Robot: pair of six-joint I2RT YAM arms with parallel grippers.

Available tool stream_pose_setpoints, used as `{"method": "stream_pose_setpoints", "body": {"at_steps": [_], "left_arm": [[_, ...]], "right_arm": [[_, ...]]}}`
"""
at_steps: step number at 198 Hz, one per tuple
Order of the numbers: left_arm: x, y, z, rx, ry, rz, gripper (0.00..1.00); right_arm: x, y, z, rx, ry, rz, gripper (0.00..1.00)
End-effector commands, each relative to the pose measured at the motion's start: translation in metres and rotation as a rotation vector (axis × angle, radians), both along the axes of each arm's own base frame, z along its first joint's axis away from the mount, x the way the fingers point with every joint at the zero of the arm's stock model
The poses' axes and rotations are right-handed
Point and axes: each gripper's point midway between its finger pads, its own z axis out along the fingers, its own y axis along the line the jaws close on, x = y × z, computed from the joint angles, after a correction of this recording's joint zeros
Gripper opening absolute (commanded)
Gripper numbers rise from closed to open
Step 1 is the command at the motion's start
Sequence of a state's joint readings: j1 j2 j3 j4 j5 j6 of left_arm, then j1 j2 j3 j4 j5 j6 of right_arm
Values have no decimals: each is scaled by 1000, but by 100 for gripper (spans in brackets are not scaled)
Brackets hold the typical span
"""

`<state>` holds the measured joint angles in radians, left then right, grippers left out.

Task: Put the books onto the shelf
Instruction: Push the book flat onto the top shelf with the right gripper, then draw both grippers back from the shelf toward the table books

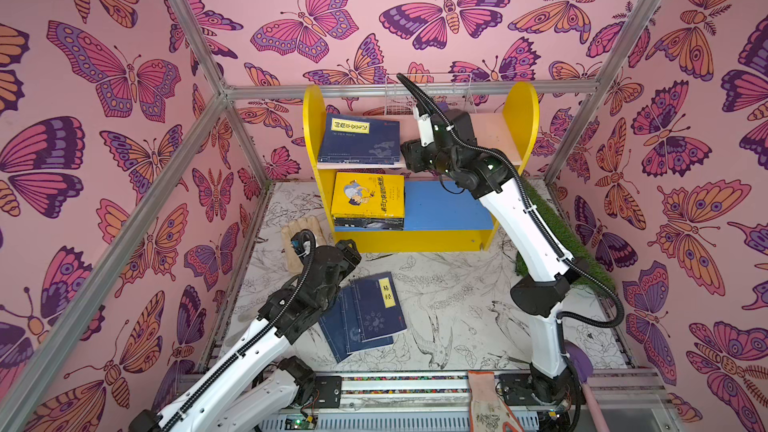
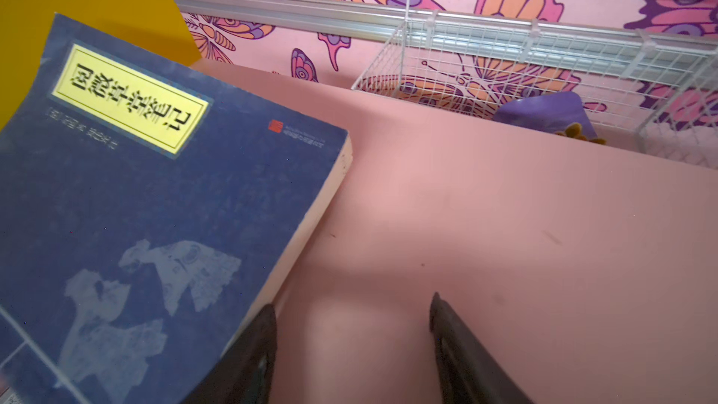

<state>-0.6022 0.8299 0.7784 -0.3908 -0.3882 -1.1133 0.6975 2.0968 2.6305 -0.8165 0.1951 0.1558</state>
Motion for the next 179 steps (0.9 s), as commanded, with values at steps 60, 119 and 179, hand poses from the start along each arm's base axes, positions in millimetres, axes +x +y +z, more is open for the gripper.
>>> {"method": "stream_pose_setpoints", "body": {"at_steps": [60,119,179], "left_arm": [[-2,5,-4,29,-2,0,76],[5,-12,25,99,-71,-120,75],[38,-14,119,106,-231,-224,40]], "right_arm": [[3,29,-45,-44,85,39,63],[-12,-30,23,-96,-117,-117,65],[-63,-49,9,-49,-81,-13,65]]}}
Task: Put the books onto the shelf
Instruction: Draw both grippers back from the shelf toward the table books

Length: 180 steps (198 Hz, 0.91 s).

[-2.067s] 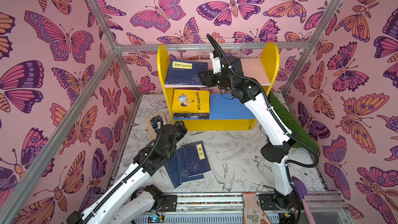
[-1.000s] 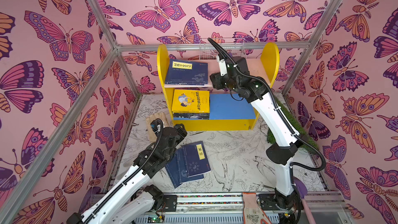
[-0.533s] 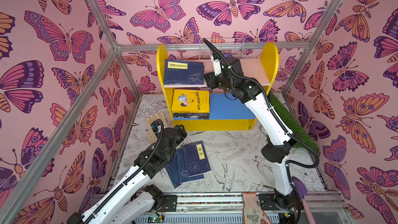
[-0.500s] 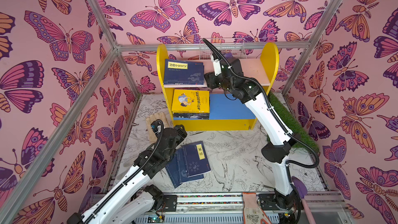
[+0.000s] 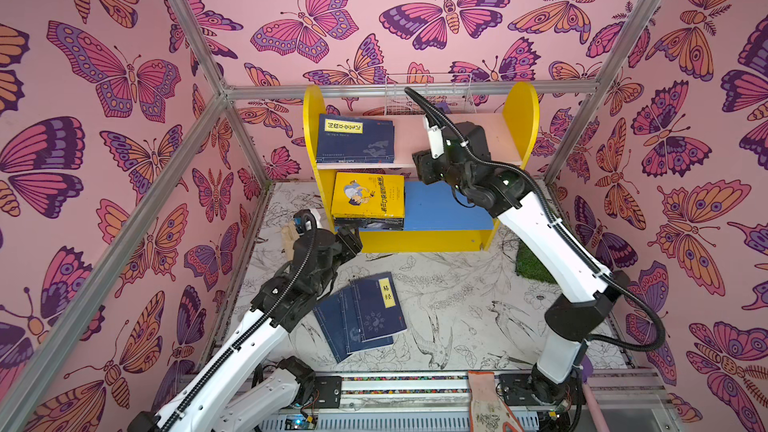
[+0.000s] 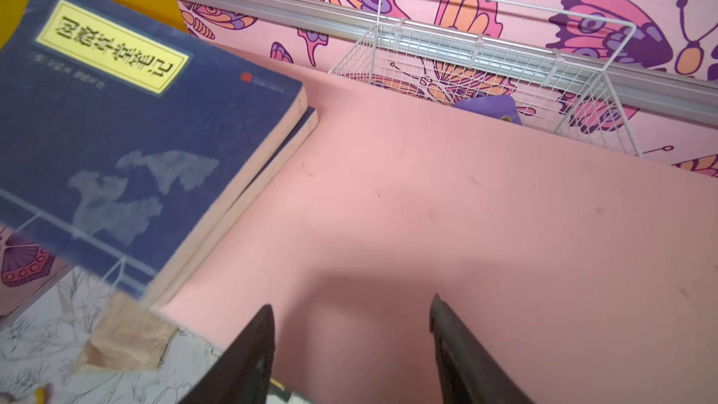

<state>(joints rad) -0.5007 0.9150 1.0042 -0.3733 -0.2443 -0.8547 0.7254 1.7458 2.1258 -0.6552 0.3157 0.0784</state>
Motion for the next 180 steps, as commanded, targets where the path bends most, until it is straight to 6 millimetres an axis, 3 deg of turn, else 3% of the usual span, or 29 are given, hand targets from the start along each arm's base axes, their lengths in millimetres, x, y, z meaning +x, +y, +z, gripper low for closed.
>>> {"method": "stream_pose_setpoints", "body": {"at_steps": [1,20,23,29,92,115,134,143,164,180], "left_arm": [[12,-8,42,10,-83,-97,38],[24,-19,65,15,-104,-163,9],[26,-20,68,19,-108,-171,6],[30,-23,72,27,-112,-185,0],[67,-18,103,87,-163,-113,0],[74,-18,105,115,-167,-113,0],[68,-20,85,127,-121,-138,0],[61,-20,66,128,-72,-152,0],[32,-14,2,125,94,-172,0],[4,-7,-52,124,229,-179,10]], "right_arm": [[-18,-3,2,43,-12,48,65],[-28,-6,-18,52,25,63,65],[-35,-12,-10,65,11,64,65],[-38,-15,-15,59,21,64,64],[-58,-33,-51,25,70,59,64],[-66,-35,-65,17,90,78,64],[-81,-23,-94,-1,145,185,64],[-93,-14,-119,-16,209,245,64],[-131,19,-194,-46,421,432,64],[-166,46,-244,-32,567,584,65]]}}
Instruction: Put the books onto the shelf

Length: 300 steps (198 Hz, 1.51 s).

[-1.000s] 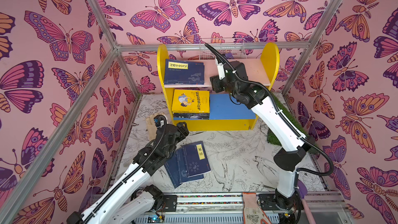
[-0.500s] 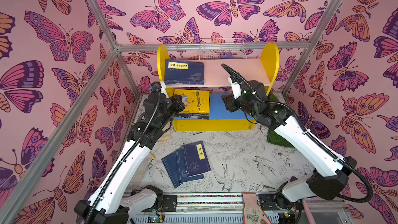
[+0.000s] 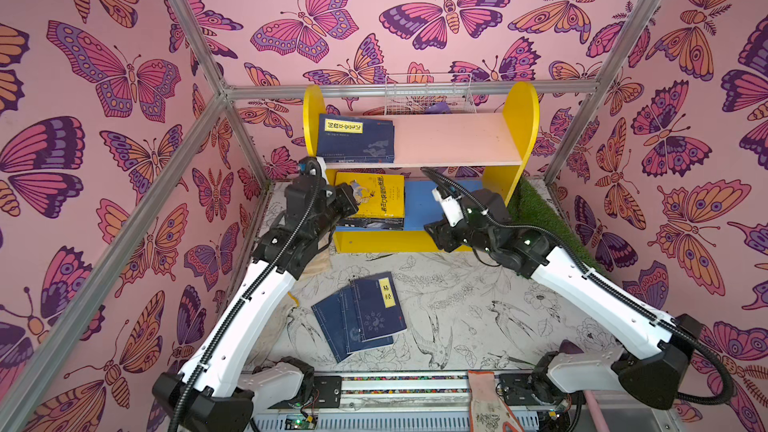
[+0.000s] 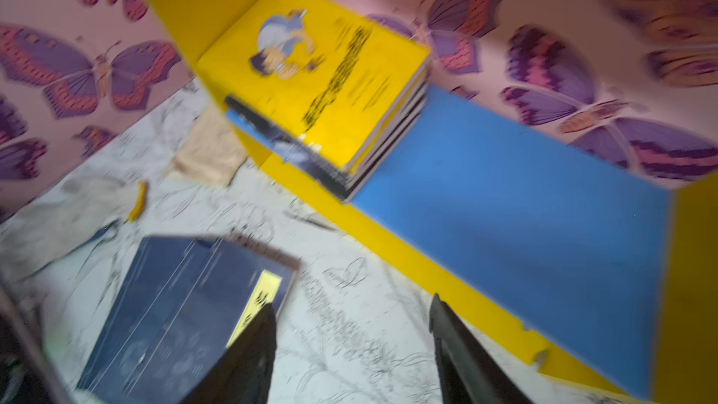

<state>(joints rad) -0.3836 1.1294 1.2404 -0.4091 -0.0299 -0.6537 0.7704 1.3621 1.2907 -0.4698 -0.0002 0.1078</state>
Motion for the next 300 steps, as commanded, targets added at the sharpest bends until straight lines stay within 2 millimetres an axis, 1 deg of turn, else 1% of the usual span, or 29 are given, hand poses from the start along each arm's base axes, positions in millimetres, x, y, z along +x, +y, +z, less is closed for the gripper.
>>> {"method": "stream_pose_setpoints", "body": {"at_steps": [1,13,21,22,24,29,31,34,42,55,63,74,96,137,161,182,206,215,217,219,229,247,249,251,266,286,293,300], "left_arm": [[-43,9,-85,29,245,-11,10],[-65,14,-122,38,348,-17,21],[-80,16,-145,43,412,-25,32],[-82,16,-148,44,420,-26,34],[-85,16,-153,44,436,-27,36],[-93,17,-165,43,470,-31,40],[-96,17,-170,43,483,-33,42],[-101,17,-175,41,499,-37,45],[-112,17,-194,38,550,-48,55],[-126,16,-218,38,619,-64,60],[-132,15,-230,44,655,-74,62],[-137,12,-241,54,686,-99,63],[-142,7,-254,93,725,-141,63],[-147,0,-277,116,802,-182,63],[-152,0,-295,131,868,-183,63],[-156,-5,-307,118,911,-211,63],[-161,-15,-317,90,952,-263,63],[-160,-20,-316,78,949,-286,63],[-163,-19,-322,83,974,-286,63],[-162,-21,-323,82,977,-292,63],[-160,-29,-320,61,956,-331,63],[-150,-51,-304,-26,861,-432,63],[-147,-55,-295,-42,822,-447,63],[-146,-57,-290,-54,801,-459,63],[-139,-71,-266,-121,684,-526,63],[-135,-82,-239,-180,561,-592,63],[-135,-85,-233,-199,528,-606,62],[-135,-86,-231,-209,514,-607,62]], "right_arm": [[-59,48,-80,19,272,275,65],[-76,65,-108,37,353,351,65],[-83,74,-122,39,397,385,66],[-84,74,-122,42,398,389,66],[-85,77,-133,28,423,393,66],[-87,79,-145,4,449,405,66],[-87,81,-146,-4,450,411,66],[-87,82,-152,-27,464,417,66],[-88,83,-163,-75,495,438,67],[-85,84,-181,-139,529,441,67],[-83,85,-190,-159,539,440,67],[-77,85,-201,-184,541,423,67],[-72,81,-221,-206,572,392,67],[-74,72,-252,-222,640,367,65],[-79,72,-262,-227,674,383,65],[-80,70,-268,-245,683,393,64],[-83,70,-271,-249,694,405,64],[-84,70,-272,-248,699,411,63],[-84,71,-272,-247,702,414,63],[-85,71,-272,-247,702,416,63],[-86,72,-272,-246,704,425,63],[-87,72,-272,-244,708,431,63],[-88,73,-272,-245,709,432,63],[-88,73,-272,-244,708,433,63],[-90,73,-272,-249,711,440,63],[-92,75,-271,-250,709,451,62],[-92,75,-271,-252,709,451,62],[-92,75,-271,-254,708,451,62]]}}
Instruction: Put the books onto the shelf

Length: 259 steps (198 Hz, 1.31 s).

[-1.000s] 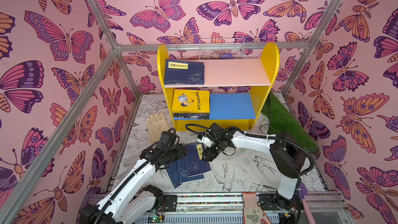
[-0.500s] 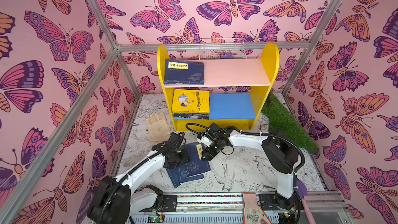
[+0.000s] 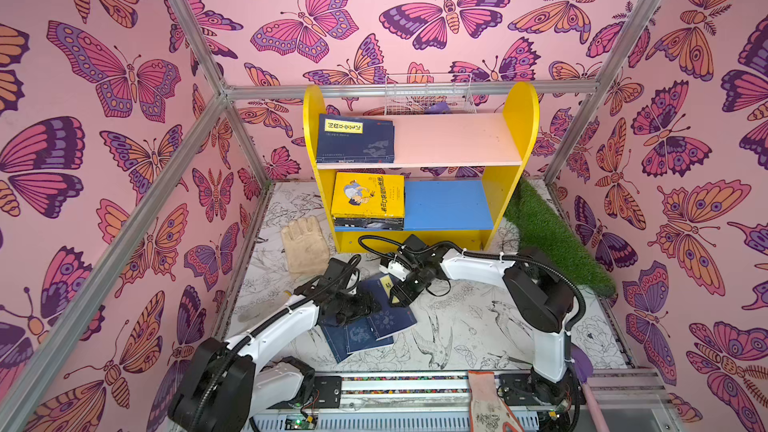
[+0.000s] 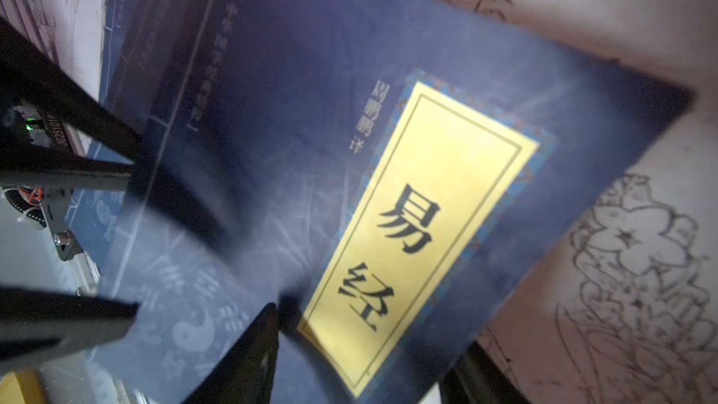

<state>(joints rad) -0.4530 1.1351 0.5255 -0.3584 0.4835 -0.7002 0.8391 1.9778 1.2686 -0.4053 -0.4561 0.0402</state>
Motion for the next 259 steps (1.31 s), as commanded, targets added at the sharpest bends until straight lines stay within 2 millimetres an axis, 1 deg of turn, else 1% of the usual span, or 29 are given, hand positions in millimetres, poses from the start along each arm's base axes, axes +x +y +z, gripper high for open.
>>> {"method": "stream_pose_setpoints", "body": {"at_steps": [1,12,27,39,54,75,85,107,124,132,133,134,136,137,148,151,162,178,195,212,224,235,245,251,259], "left_arm": [[17,-36,51,-231,-207,-95,62],[17,-33,47,-213,-197,-79,59],[17,-29,34,-169,-157,-58,52],[15,-24,22,-124,-111,-43,42],[13,-18,12,-71,-69,-33,28],[13,-12,10,-29,-69,-25,10],[14,-10,14,-24,-86,-19,0],[15,-9,24,-32,-121,-10,0],[11,-16,45,-73,-196,-54,0],[6,-21,61,-103,-262,-99,0],[6,-22,64,-108,-273,-105,0],[5,-23,66,-112,-282,-111,0],[3,-24,70,-122,-298,-123,0],[2,-25,73,-126,-307,-129,0],[-7,-33,100,-185,-401,-188,0],[-10,-35,108,-205,-425,-205,0],[-22,-40,140,-281,-505,-260,0],[-33,-42,182,-361,-597,-297,0],[-43,-44,227,-436,-685,-337,0],[-49,-45,281,-489,-805,-370,0],[-43,-41,320,-498,-922,-326,0],[-30,-31,357,-494,-1053,-226,0],[-13,-19,387,-506,-1154,-83,0],[-4,-11,402,-524,-1196,1,0],[3,-6,419,-567,-1252,73,0]], "right_arm": [[-28,-9,-30,-80,81,69,62],[-29,-9,-29,-77,81,71,62],[-29,-8,-27,-70,77,71,62],[-28,-8,-25,-67,71,72,62],[-27,-8,-22,-60,64,67,62],[-25,-8,-14,-46,34,56,62],[-22,-8,-7,-35,6,46,62],[-12,-15,18,-18,-83,19,64],[0,-29,43,-8,-157,-38,66],[8,-38,58,10,-193,-82,67],[9,-39,56,7,-190,-87,68],[11,-40,62,18,-201,-96,68],[12,-43,65,22,-207,-108,68],[13,-45,63,19,-204,-115,68],[26,-59,85,73,-238,-199,70],[29,-63,98,104,-259,-225,71],[39,-77,126,182,-299,-308,73],[50,-98,174,291,-379,-409,74],[56,-120,225,393,-503,-505,76],[55,-140,277,503,-645,-566,78],[52,-152,311,562,-716,-600,79],[47,-158,337,620,-753,-610,80],[38,-157,359,687,-771,-586,80],[32,-154,372,735,-773,-560,80],[25,-148,388,796,-754,-525,81]]}}
